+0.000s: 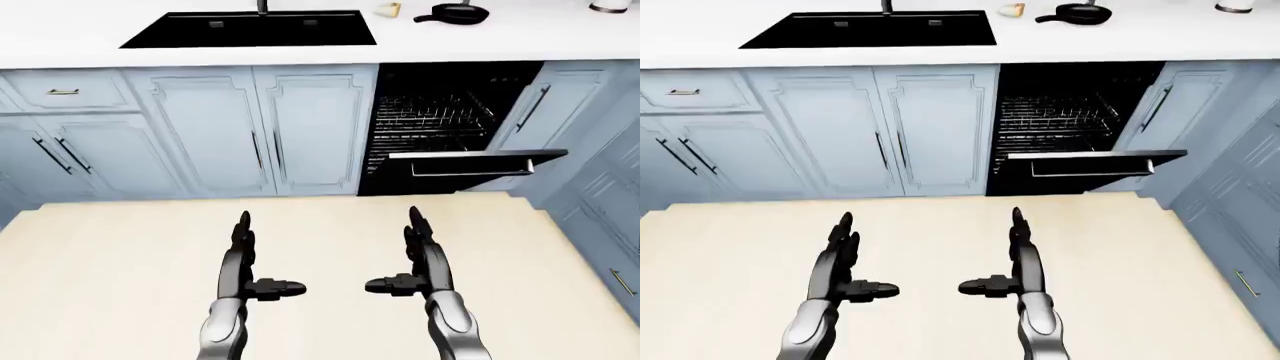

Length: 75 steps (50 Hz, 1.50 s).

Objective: Close the dishwasher door

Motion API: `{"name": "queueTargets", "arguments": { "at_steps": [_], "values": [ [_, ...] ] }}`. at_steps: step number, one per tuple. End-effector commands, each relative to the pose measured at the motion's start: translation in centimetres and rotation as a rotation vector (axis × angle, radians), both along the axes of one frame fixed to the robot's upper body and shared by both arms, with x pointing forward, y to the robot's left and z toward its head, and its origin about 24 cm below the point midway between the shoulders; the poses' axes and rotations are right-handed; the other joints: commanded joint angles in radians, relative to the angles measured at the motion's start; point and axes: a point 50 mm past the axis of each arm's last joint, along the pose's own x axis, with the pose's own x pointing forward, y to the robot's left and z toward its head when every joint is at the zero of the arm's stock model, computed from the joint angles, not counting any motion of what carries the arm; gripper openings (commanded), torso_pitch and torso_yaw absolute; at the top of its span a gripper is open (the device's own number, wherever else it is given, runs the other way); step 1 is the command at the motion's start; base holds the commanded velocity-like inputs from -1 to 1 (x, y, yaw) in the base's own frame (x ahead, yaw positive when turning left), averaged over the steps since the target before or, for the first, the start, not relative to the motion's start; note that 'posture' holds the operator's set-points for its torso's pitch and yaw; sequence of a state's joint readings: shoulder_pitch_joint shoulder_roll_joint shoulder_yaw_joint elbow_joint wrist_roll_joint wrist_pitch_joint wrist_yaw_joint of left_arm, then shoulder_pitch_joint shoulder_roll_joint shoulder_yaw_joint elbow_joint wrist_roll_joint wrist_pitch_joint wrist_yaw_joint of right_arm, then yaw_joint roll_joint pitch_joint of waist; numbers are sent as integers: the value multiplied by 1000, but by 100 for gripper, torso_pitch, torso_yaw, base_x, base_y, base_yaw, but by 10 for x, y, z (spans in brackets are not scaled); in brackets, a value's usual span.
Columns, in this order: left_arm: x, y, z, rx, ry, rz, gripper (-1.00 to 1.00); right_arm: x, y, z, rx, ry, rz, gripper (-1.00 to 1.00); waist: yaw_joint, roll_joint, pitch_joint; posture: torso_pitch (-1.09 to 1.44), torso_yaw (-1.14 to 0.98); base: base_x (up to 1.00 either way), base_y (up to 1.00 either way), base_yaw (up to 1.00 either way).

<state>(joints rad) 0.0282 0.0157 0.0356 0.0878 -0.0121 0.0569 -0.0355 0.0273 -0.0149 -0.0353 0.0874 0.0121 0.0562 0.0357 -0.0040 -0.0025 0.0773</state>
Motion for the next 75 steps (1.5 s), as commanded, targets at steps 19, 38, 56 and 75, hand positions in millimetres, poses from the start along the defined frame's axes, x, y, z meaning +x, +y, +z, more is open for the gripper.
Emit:
{"name": "queueTargets", "arguments": {
  "at_steps": [19,38,56,75],
  "values": [
    [1,3,43,21,-187,5,100,-8,13,37,-24,-187,34,100,-3,13,-65,0,0,0,0,-11],
    [0,1,40,22,-178,-1,100,-8,12,37,-23,-179,37,100,-8,20,-52,0,0,0,0,-45],
    [1,1,37,25,-173,1,100,-10,12,35,-19,-181,33,100,10,126,-59,0,0,0,0,-58],
    [0,0,36,27,-169,-5,100,-11,11,34,-14,-179,28,100,-15,-45,-66,0,0,0,0,-45]
  ]
}}
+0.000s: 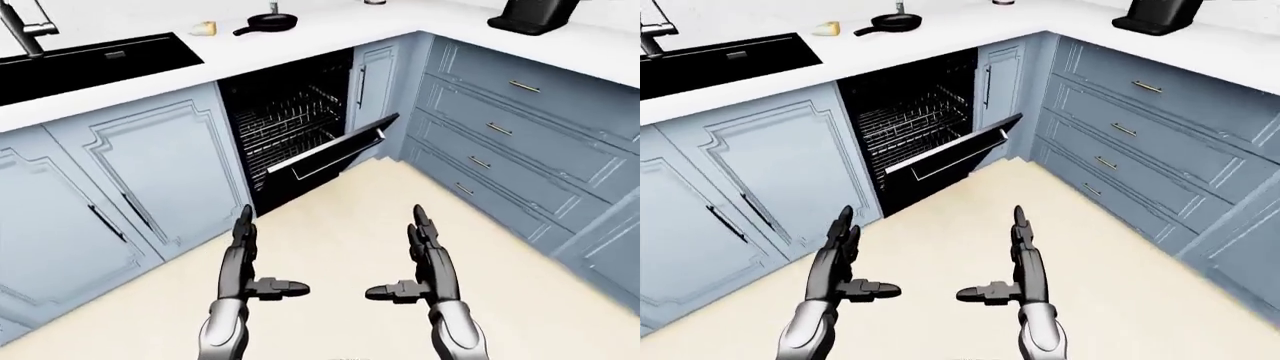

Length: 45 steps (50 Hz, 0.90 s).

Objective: Close the dishwasher door

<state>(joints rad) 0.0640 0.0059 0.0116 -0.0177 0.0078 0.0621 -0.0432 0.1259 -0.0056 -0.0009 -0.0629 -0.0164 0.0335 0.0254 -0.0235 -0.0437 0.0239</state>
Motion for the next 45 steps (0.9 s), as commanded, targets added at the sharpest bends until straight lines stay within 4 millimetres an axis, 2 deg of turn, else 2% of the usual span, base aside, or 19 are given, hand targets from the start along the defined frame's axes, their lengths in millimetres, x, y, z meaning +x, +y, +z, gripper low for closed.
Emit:
{"name": "queueTargets", "arguments": {
  "at_steps": [1,8,10,11,12,14,16,22,24,26,27,28,29,36,38,40,41,43,45],
  "values": [
    [5,6,20,13,-104,19,100,6,7,19,9,-101,29,100,6,6,-14,0,0,0,0,-41],
    [3,4,20,14,-105,15,100,6,7,20,10,-101,28,100,18,73,11,0,0,0,0,-41],
    [3,4,21,13,-105,15,100,6,7,20,10,-102,29,100,20,117,7,0,0,0,0,-42],
    [3,4,21,13,-106,15,100,6,7,21,9,-102,30,100,25,154,-9,0,0,0,0,-41],
    [3,4,21,12,-106,14,100,6,7,21,9,-102,31,100,35,106,1,0,0,0,0,-41],
    [3,4,20,13,-105,13,100,6,7,22,9,-103,29,100,28,119,5,0,0,0,0,-41],
    [3,5,21,14,-106,16,100,6,6,17,10,-103,27,100,27,109,-5,0,0,0,0,-41],
    [3,5,21,14,-106,16,100,5,6,21,11,-103,25,100,32,44,2,0,0,0,0,-48],
    [3,5,21,13,-106,17,100,5,6,21,11,-103,25,100,30,9,-2,0,0,0,0,-52],
    [4,5,20,14,-105,17,100,5,6,21,12,-104,26,100,17,-60,-27,0,0,0,0,-52],
    [4,5,20,14,-105,17,100,5,6,21,12,-104,25,100,7,-2,-7,0,0,0,0,-52],
    [4,5,20,14,-105,17,100,5,6,20,12,-103,25,100,11,-17,-14,0,0,0,0,-52],
    [4,5,20,14,-105,17,100,5,6,21,12,-104,24,100,0,-11,-16,0,0,0,0,-52],
    [4,5,20,14,-105,16,100,4,6,20,13,-105,23,100,13,60,13,0,0,0,0,-50],
    [4,5,20,14,-105,16,100,4,6,20,13,-105,22,100,16,92,15,0,0,0,0,-48],
    [3,5,20,13,-106,17,100,3,6,20,13,-105,21,100,23,155,-6,0,0,0,0,-48],
    [3,5,21,14,-106,16,100,3,6,21,13,-106,21,100,33,110,2,0,0,0,0,-48],
    [3,5,21,13,-107,16,100,3,5,21,13,-106,21,100,27,122,7,0,0,0,0,-47],
    [3,5,21,13,-106,16,100,3,5,21,13,-106,21,100,26,110,-5,0,0,0,0,-47]
  ]
}}
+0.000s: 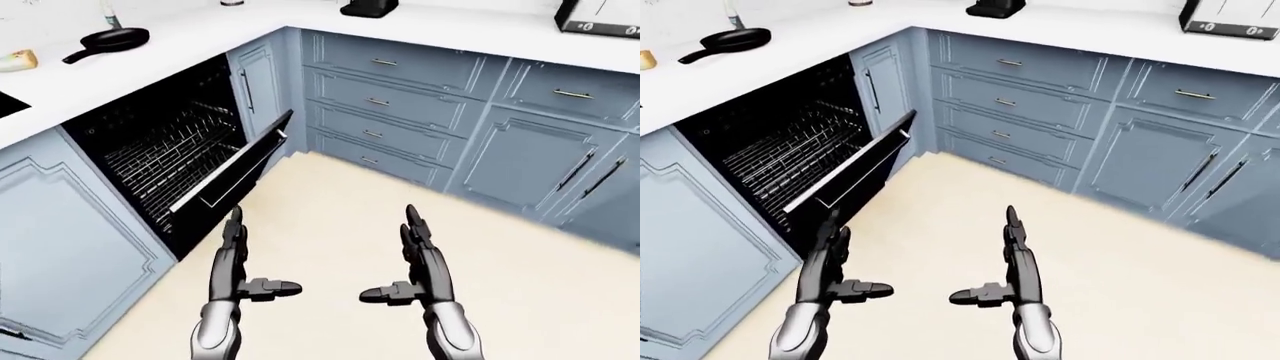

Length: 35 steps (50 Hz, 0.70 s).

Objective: Close the dishwasher door

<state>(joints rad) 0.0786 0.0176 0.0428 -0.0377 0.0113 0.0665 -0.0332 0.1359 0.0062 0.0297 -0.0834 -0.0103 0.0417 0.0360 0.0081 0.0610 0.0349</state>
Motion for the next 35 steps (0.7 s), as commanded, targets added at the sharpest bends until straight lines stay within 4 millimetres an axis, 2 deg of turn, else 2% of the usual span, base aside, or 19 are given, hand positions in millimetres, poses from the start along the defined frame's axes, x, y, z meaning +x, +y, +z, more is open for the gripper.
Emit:
{"name": "queueTargets", "arguments": {
  "at_steps": [1,4,7,8,9,10,11,12,15,20,22,23,24,25,26,29,35],
  "values": [
    [6,-7,20,-4,-105,-29,100,4,-4,19,-7,-103,-17,100,-4,-4,-16,0,0,0,0,-46],
    [6,-6,21,-5,-106,-29,100,6,-3,14,-5,-100,-14,100,-2,-36,-12,0,0,0,0,-45],
    [6,-6,21,-5,-105,-29,100,6,-4,18,-5,-100,-15,100,-1,-79,-13,0,0,0,0,-43],
    [6,-7,21,-5,-105,-30,100,6,-3,19,-5,-101,-13,100,-2,-101,-16,0,0,0,0,-43],
    [6,-6,20,-5,-105,-30,100,7,-3,19,-5,-101,-12,100,-5,-133,-26,0,0,0,0,-42],
    [6,-6,20,-5,-105,-29,100,7,-3,20,-6,-102,-11,100,-7,-136,-37,0,0,0,0,-42],
    [7,-6,20,-5,-105,-29,100,7,-3,20,-6,-101,-11,100,-20,-113,-22,0,0,0,0,-42],
    [7,-6,20,-5,-105,-29,100,8,-3,20,-4,-102,-10,100,-17,-118,-20,0,0,0,0,-43],
    [6,-7,20,-5,-105,-29,100,7,-3,20,-5,-102,-11,100,-24,-90,-22,0,0,0,0,-42],
    [6,-6,20,-4,-104,-29,100,7,-4,19,-4,-101,-14,100,-15,-44,0,0,0,0,0,-42],
    [6,-6,20,-3,-105,-29,100,7,-4,19,-3,-100,-14,100,-12,-9,2,0,0,0,0,-42],
    [6,-6,20,-3,-105,-29,100,7,-4,18,-2,-100,-14,100,-11,19,-5,0,0,0,0,-42],
    [6,-7,20,-3,-104,-30,100,6,-4,18,-2,-100,-15,100,-5,57,-21,0,0,0,0,-43],
    [6,-7,20,-3,-105,-30,100,6,-4,18,-2,-99,-15,100,6,0,-5,0,0,0,0,-41],
    [6,-7,20,-3,-106,-31,100,6,-5,18,-2,-100,-16,100,-3,18,-2,0,0,0,0,-43],
    [6,-7,21,-3,-107,-30,100,6,-4,17,-2,-100,-16,100,-5,5,-17,0,0,0,0,-42],
    [5,-7,20,-2,-105,-32,100,5,-5,18,0,-102,-19,100,0,-67,-12,0,0,0,0,-42]
  ]
}}
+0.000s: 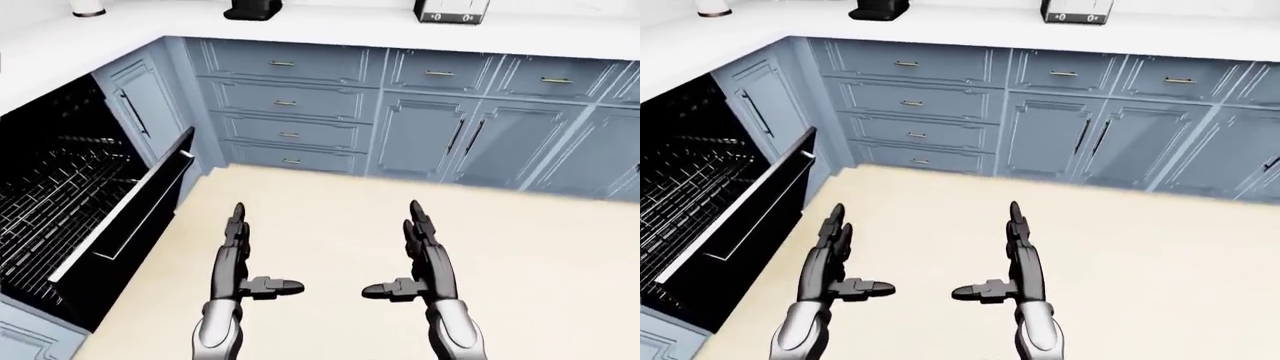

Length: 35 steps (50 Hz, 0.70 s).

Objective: Close the dishwasher door

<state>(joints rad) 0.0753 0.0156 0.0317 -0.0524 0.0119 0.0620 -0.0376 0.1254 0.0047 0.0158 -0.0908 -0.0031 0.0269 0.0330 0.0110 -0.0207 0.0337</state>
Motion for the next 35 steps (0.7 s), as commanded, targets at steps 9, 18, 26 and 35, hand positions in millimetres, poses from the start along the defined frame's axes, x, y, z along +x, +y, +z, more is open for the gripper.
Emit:
{"name": "queueTargets", "arguments": {
  "at_steps": [9,18,26,35],
  "values": [
    [3,-4,16,-2,-84,-16,100,2,-2,15,-10,-74,-10,100,6,12,-18,0,0,0,0,-4],
    [3,-5,16,-1,-84,-19,100,2,-1,17,-2,-81,-3,100,-9,15,-23,0,0,0,1,0],
    [2,-5,16,-1,-84,-20,100,3,-1,17,2,-75,4,100,-25,20,-11,0,0,0,0,-46],
    [1,-5,14,1,-83,-20,100,3,-1,19,-10,-84,-6,100,-36,18,-6,0,0,0,0,-41]
  ]
}}
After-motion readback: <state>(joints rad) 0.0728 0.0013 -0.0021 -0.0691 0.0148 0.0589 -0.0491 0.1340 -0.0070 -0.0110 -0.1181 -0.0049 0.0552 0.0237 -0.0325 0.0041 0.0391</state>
